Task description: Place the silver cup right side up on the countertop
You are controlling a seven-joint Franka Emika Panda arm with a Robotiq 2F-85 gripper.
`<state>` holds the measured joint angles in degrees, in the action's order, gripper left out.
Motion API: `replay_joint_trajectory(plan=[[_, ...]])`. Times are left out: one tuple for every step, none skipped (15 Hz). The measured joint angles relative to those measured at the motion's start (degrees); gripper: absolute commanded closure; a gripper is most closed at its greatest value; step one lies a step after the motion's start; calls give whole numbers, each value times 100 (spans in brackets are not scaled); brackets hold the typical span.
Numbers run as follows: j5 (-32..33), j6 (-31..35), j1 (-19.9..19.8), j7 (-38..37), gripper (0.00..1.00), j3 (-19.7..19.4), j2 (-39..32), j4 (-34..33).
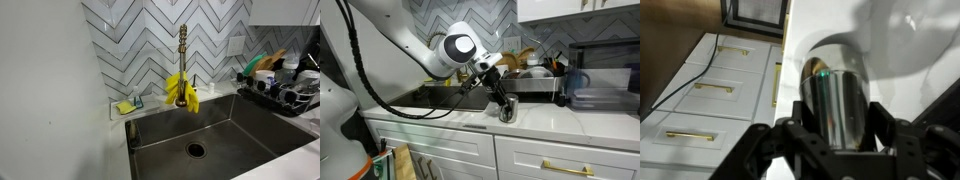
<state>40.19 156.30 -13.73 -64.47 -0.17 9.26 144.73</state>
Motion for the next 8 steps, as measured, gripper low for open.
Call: replay_joint_trajectory(plan=[[67, 47, 0, -87, 58, 26, -21, -2], [130, 80, 0, -172, 8, 54, -43, -3], [186, 98, 0, -241, 6, 78, -65, -3], [213, 100, 0, -301, 2, 101, -86, -3], [214, 100, 1, -324, 0, 118, -111, -7], [212, 100, 3, -333, 0, 130, -134, -19], [187, 100, 8, -333, 0, 133, -149, -36], [117, 98, 19, -293, 0, 133, -156, -53]])
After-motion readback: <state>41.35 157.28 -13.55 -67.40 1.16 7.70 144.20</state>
